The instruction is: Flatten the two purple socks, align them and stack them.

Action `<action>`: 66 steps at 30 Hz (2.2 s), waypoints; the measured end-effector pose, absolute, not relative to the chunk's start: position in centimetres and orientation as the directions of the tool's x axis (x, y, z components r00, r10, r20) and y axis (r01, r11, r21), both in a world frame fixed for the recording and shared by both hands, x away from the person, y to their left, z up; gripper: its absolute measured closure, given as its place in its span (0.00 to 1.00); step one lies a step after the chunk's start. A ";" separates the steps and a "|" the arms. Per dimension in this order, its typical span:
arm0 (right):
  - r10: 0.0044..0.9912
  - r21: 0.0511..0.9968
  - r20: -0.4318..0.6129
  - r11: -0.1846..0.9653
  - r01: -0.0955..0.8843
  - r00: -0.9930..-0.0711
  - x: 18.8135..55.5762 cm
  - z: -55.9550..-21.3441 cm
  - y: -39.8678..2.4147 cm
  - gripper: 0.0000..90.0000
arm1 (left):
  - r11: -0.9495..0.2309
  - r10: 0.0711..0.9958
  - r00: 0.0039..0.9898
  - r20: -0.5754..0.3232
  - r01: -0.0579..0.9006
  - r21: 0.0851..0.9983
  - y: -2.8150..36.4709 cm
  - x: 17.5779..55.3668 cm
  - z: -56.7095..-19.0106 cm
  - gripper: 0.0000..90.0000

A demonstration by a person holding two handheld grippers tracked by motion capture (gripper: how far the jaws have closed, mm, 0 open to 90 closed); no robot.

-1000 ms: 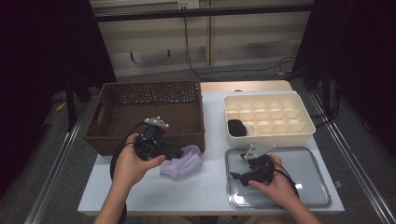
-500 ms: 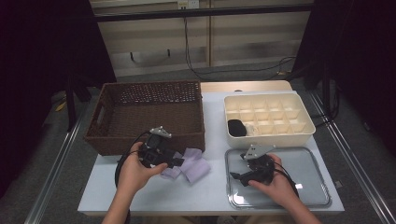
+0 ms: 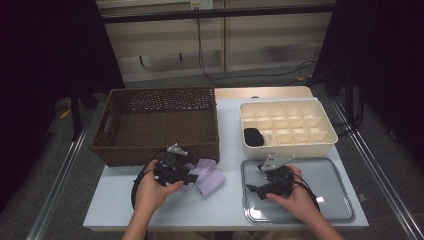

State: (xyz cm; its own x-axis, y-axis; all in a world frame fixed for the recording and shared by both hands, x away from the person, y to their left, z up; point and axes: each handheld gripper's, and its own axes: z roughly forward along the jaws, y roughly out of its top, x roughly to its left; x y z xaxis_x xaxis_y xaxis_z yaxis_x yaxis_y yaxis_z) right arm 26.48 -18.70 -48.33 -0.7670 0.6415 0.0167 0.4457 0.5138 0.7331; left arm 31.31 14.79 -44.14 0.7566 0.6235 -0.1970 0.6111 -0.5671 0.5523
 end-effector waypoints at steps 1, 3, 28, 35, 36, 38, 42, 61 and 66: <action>0.641 0.733 0.017 0.514 0.446 -0.767 26.5 -48.3 -18.7 0.22 | -0.578 0.623 0.760 -0.186 0.607 0.545 14.7 31.3 -44.3 0.64; 0.642 0.733 0.017 0.514 0.446 -0.767 26.5 -48.3 -18.7 0.22 | -0.575 0.629 0.755 -0.185 0.612 0.543 14.7 31.4 -44.8 0.67; 0.645 0.732 0.017 0.513 0.449 -0.764 26.4 -48.3 -18.7 0.22 | -0.571 0.606 0.763 -0.226 0.615 0.544 13.7 30.5 -44.5 0.93; 0.638 0.735 0.010 0.518 0.439 -0.770 26.2 -48.1 -18.5 0.25 | -0.576 0.595 0.772 -0.224 0.604 0.550 12.6 30.4 -44.3 0.93; 0.632 0.740 0.012 0.516 0.431 -0.775 26.1 -48.0 -18.4 0.25 | -0.574 0.596 0.771 -0.224 0.604 0.554 12.5 30.4 -44.3 0.93; 0.615 0.748 0.017 0.516 0.418 -0.789 25.8 -47.8 -17.9 0.27 | -0.557 0.600 0.765 -0.235 0.610 0.563 12.6 30.5 -44.3 0.93; 0.574 0.766 0.063 0.497 0.408 -0.816 25.6 -47.3 -16.7 0.32 | -0.553 0.601 0.764 -0.235 0.610 0.567 12.5 30.6 -44.4 0.93; 0.461 0.744 0.016 0.588 0.319 -0.887 26.4 -47.2 -10.4 0.72 | -0.574 0.585 0.781 -0.221 0.591 0.567 11.3 30.4 -45.1 0.93; 0.472 0.714 0.038 0.604 0.355 -0.881 26.7 -47.7 -10.4 0.89 | -0.563 0.590 0.778 -0.218 0.590 0.579 11.2 30.3 -45.0 0.88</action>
State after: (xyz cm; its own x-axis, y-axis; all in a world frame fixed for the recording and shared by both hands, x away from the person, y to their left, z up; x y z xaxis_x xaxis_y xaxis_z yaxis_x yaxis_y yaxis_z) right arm 26.68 -10.39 -47.67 -0.8806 0.4724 0.0380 0.3546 0.6036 0.7141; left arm 30.30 11.22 -44.97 0.7775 0.5897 -0.2184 0.5896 -0.5630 0.5791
